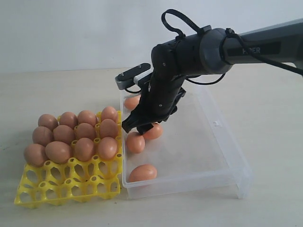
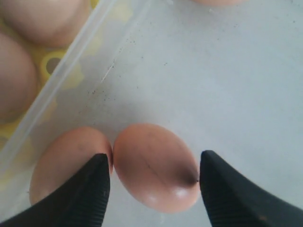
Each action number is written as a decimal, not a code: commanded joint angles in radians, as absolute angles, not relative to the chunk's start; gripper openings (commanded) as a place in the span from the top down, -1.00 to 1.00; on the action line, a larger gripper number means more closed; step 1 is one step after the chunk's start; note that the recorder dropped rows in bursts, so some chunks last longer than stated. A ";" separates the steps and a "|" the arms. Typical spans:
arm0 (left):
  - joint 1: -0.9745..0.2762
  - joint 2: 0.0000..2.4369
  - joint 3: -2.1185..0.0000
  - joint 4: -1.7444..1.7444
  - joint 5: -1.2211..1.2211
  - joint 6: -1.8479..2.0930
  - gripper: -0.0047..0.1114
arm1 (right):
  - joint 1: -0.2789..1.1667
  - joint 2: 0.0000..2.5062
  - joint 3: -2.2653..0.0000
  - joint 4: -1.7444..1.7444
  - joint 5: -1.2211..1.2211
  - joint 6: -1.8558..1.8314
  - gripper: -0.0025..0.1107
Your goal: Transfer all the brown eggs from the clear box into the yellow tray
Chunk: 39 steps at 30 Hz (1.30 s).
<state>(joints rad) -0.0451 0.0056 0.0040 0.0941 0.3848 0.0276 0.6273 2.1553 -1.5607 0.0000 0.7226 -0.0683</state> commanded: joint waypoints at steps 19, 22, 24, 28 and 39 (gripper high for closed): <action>-0.050 0.000 0.000 0.091 0.379 0.024 0.92 | 0.628 2.237 -1.554 0.000 0.623 -0.104 -0.02; -0.050 0.000 0.000 0.091 0.379 0.024 0.92 | 0.628 2.237 -1.554 0.000 0.611 -0.104 0.05; -0.050 0.000 0.000 0.091 0.379 0.024 0.92 | 0.628 2.237 -1.554 0.000 0.605 -0.104 0.43; -0.050 0.000 0.000 0.091 0.379 0.024 0.92 | 0.628 2.234 -1.552 0.000 0.605 -0.113 0.96; -0.050 0.000 0.000 0.091 0.379 0.024 0.92 | 0.641 2.079 -1.543 0.054 0.578 -0.115 0.96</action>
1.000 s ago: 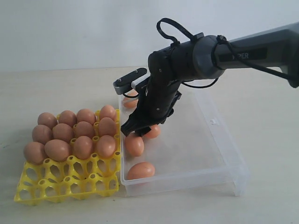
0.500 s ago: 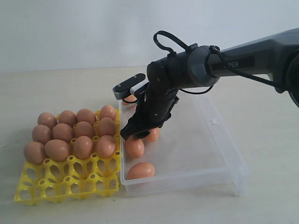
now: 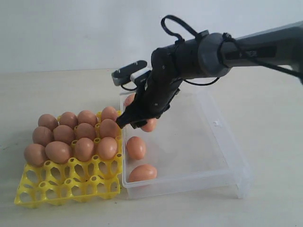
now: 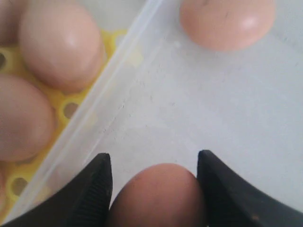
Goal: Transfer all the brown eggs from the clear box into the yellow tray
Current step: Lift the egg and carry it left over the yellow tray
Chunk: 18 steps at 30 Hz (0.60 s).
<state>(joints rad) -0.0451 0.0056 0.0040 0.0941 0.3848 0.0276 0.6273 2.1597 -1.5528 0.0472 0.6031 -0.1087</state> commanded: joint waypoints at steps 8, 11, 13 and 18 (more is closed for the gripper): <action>-0.050 0.000 0.000 0.091 0.379 0.024 0.92 | 0.725 1.911 -1.343 0.170 0.306 -0.174 0.96; -0.050 0.000 0.000 0.091 0.379 0.024 0.92 | 0.786 1.859 -1.263 0.210 0.179 -0.193 0.96; -0.050 0.000 0.000 0.091 0.379 0.024 0.92 | 0.837 1.837 -1.223 0.225 0.094 -0.207 0.96; -0.050 0.000 0.000 0.091 0.379 0.024 0.92 | 0.955 1.830 -1.193 0.225 -0.050 -0.220 0.96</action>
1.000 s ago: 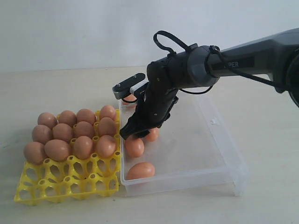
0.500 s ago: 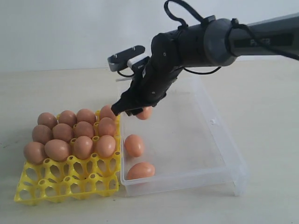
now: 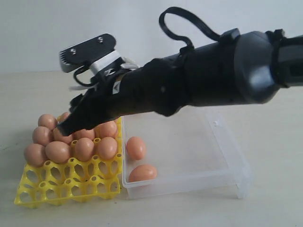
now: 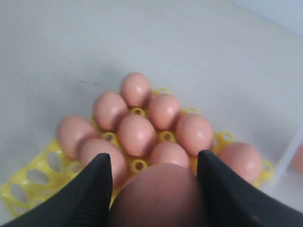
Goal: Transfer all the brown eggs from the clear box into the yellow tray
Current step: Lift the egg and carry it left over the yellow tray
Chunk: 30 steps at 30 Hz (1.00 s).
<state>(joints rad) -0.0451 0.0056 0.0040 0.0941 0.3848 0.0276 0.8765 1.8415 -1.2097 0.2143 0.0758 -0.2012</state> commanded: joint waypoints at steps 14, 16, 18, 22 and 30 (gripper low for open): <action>-0.050 0.000 0.000 0.091 0.379 0.024 0.92 | 1.082 1.954 -1.193 0.175 -0.321 -0.157 0.96; -0.050 0.000 0.000 0.091 0.379 0.024 0.92 | 1.082 1.976 -1.193 0.112 -0.353 -0.155 0.96; -0.050 0.000 0.000 0.091 0.379 0.024 0.92 | 1.082 1.998 -1.193 0.063 -0.384 -0.153 0.96; -0.050 0.000 0.000 0.091 0.379 0.024 0.92 | 1.082 2.032 -1.193 0.043 -0.426 -0.129 0.96; -0.050 0.000 0.000 0.091 0.379 0.024 0.92 | 1.082 2.041 -1.193 -0.009 -0.541 -0.052 0.96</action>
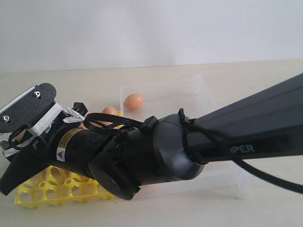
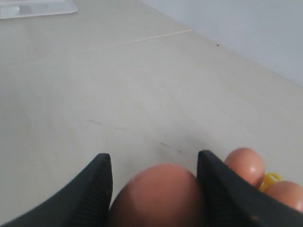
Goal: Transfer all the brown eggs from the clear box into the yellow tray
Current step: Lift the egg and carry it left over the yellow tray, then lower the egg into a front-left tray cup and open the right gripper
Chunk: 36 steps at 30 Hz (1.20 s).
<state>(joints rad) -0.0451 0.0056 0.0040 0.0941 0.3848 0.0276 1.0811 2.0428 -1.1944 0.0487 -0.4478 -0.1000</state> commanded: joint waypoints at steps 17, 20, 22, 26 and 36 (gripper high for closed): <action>-0.050 0.000 0.000 0.091 0.379 0.024 0.92 | 1.082 2.093 -1.193 -0.269 -0.593 0.023 0.96; -0.050 0.000 0.000 0.091 0.379 0.024 0.92 | 1.082 2.090 -1.193 -0.267 -0.563 0.033 0.96; -0.050 0.000 0.000 0.091 0.379 0.024 0.92 | 1.082 2.079 -1.193 -0.252 -0.489 0.065 0.96; -0.050 0.000 0.000 0.091 0.379 0.024 0.92 | 1.082 2.056 -1.193 -0.231 -0.283 0.060 0.96; -0.050 0.000 0.000 0.091 0.379 0.024 0.92 | 1.082 2.042 -1.362 -0.191 0.159 0.046 0.96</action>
<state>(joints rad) -0.0451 0.0056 0.0040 0.0941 0.3848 0.0276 1.0811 2.0565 -1.3047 -0.1997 0.0407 0.0498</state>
